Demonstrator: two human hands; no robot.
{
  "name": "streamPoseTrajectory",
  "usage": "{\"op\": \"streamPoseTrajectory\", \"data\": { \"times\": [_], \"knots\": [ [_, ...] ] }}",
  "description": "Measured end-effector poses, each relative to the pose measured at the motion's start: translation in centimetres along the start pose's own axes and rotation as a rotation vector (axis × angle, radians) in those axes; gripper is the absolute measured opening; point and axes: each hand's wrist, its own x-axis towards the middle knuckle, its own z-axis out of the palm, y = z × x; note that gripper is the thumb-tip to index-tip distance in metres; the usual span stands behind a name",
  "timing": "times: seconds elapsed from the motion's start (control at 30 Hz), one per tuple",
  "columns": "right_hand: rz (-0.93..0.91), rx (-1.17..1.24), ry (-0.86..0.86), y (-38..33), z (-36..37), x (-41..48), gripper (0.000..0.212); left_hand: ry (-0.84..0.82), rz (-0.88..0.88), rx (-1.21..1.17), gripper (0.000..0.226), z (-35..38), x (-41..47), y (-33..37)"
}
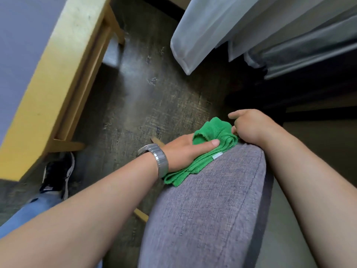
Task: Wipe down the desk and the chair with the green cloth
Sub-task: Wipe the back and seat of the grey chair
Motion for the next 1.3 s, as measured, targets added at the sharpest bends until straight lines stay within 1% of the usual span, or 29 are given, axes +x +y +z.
{"op": "streamPoseTrajectory", "data": {
  "times": [0.1, 0.2, 0.27, 0.33, 0.37, 0.4, 0.43, 0.47, 0.5, 0.53, 0.57, 0.6, 0.63, 0.67, 0.7, 0.77, 0.8, 0.87, 0.93, 1.07, 1.13, 1.23, 1.3],
  "knots": [
    [-0.035, -0.053, -0.09, -0.4, 0.0, -0.3, 0.035, 0.03, 0.097, -0.099, 0.049, 1.0, -4.7, 0.8],
    [-0.058, -0.038, -0.14, -0.9, -0.3, -0.4, 0.033, 0.096, 0.185, -0.181, 0.047, 2.4, -9.7, 1.2],
    [-0.084, -0.06, -0.186, -1.3, -0.4, -1.0, 0.03, 0.164, 0.21, -0.255, 0.051, 3.8, -13.2, 1.2],
    [-0.101, -0.152, -0.253, -2.0, -0.5, -1.9, 0.024, 0.255, 0.244, -0.321, 0.053, 4.9, -16.6, 0.6],
    [-0.11, -0.2, -0.274, -2.5, -0.6, -2.5, 0.024, 0.289, 0.278, -0.316, 0.052, 5.7, -18.1, 0.5],
    [-0.135, -0.26, -0.299, -3.2, -0.7, -3.6, 0.029, 0.319, 0.314, -0.244, 0.052, 6.5, -19.5, 0.7],
    [-0.158, -0.297, -0.332, -3.9, -0.8, -4.9, 0.033, 0.352, 0.317, -0.203, 0.061, 7.2, -20.9, 0.9],
    [-0.195, -0.335, -0.369, -4.6, -0.8, -6.0, 0.036, 0.441, 0.335, -0.122, 0.082, 7.7, -22.1, 1.5],
    [-0.241, -0.393, -0.412, -5.6, -0.8, -7.4, 0.039, 0.49, 0.28, -0.08, 0.101, 8.0, -23.0, 2.1],
    [-0.297, -0.45, -0.456, -6.5, -0.7, -8.8, 0.042, 0.568, 0.23, -0.1, 0.109, 8.3, -24.0, 2.9],
    [-0.339, -0.519, -0.499, -7.5, -0.5, -10.3, 0.043, 0.664, 0.213, -0.079, 0.108, 8.8, -24.7, 2.2],
    [-0.375, -0.572, -0.534, -8.3, -0.1, -11.6, 0.044, 0.653, 0.189, -0.181, 0.097, 9.4, -25.3, 1.6],
    [-0.411, -0.627, -0.559, -9.1, 0.3, -12.9, 0.043, 0.669, 0.192, -0.176, 0.095, 10.3, -25.7, 1.3],
    [-0.45, -0.684, -0.584, -9.6, 0.8, -13.8, 0.041, 0.596, 0.197, -0.273, 0.083, 10.8, -26.0, 0.8],
    [-0.471, -0.73, -0.601, -10.1, 1.2, -14.7, 0.039, 0.56, 0.204, -0.331, 0.076, 11.2, -26.0, 0.2],
    [-0.484, -0.777, -0.588, -10.8, 1.9, -15.7, 0.033, 0.602, 0.123, -0.483, 0.074, 11.3, -25.4, -1.0],
    [-0.468, -0.765, -0.581, -11.1, 2.1, -16.2, 0.031, 0.621, 0.098, -0.508, 0.075, 11.1, -24.9, -0.9],
    [-0.484, -0.761, -0.562, -11.7, 2.3, -16.8, 0.028, 0.639, 0.071, -0.518, 0.074, 11.0, -23.9, -1.4],
    [-0.48, -0.785, -0.545, -12.3, 2.5, -17.4, 0.031, 0.62, 0.024, -0.534, 0.072, 10.5, -23.1, -2.0],
    [-0.374, -0.836, -0.485, -12.3, 2.9, -17.4, 0.034, 0.603, -0.022, -0.54, 0.07, 9.2, -21.1, -3.6],
    [-0.335, -0.86, -0.454, -12.0, 3.2, -16.9, 0.034, 0.595, -0.047, -0.537, 0.064, 8.5, -19.8, -4.6],
    [-0.33, -0.855, -0.429, -11.8, 3.6, -16.3, 0.036, 0.563, -0.054, -0.54, 0.052, 7.4, -17.9, -6.5],
    [-0.327, -0.841, -0.425, -11.7, 3.7, -16.0, 0.035, 0.547, -0.058, -0.566, 0.049, 6.9, -16.7, -7.8]
  ]
}}
